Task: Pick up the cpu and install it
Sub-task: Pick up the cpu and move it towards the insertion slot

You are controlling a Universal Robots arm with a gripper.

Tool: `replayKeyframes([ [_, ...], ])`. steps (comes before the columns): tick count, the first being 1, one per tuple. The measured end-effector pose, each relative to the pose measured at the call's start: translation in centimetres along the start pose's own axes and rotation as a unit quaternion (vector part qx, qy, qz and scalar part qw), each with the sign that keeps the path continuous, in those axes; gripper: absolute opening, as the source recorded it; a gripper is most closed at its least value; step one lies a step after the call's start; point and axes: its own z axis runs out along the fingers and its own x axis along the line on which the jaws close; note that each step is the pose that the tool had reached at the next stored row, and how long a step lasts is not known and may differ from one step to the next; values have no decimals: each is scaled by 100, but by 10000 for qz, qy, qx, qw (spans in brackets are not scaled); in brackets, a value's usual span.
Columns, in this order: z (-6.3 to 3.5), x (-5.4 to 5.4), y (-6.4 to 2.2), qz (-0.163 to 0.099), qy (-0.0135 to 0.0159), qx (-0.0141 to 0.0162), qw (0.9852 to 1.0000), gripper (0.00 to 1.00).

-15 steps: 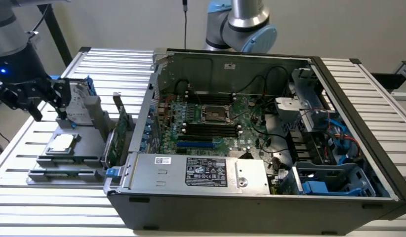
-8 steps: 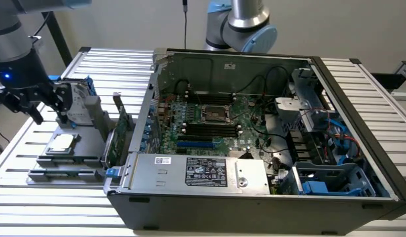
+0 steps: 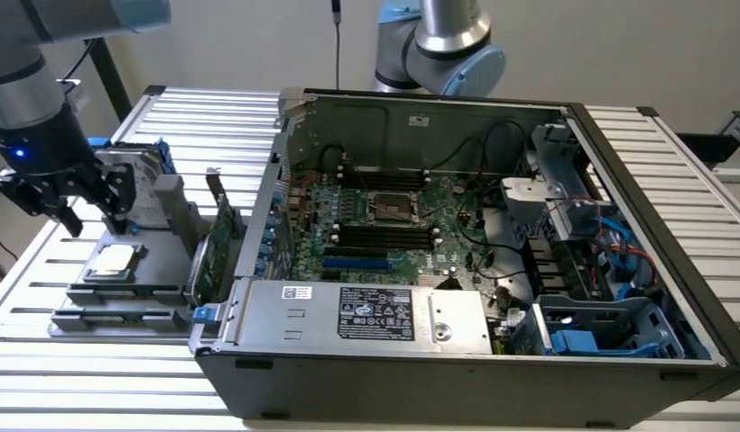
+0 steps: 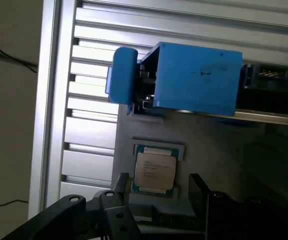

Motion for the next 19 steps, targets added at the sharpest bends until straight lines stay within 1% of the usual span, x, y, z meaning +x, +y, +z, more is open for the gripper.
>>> replayKeyframes([
  [5, 90, 1, -21, 118, 0, -1, 9999, 60],
  [10, 182, 4, -45, 270, -6, -2, 9996, 60],
  [12, 220, 4, -57, 311, -7, -2, 9995, 61],
  [13, 238, 5, -62, 325, -7, -3, 9995, 67],
  [19, 348, 7, -120, 367, -6, -4, 9993, 67],
])
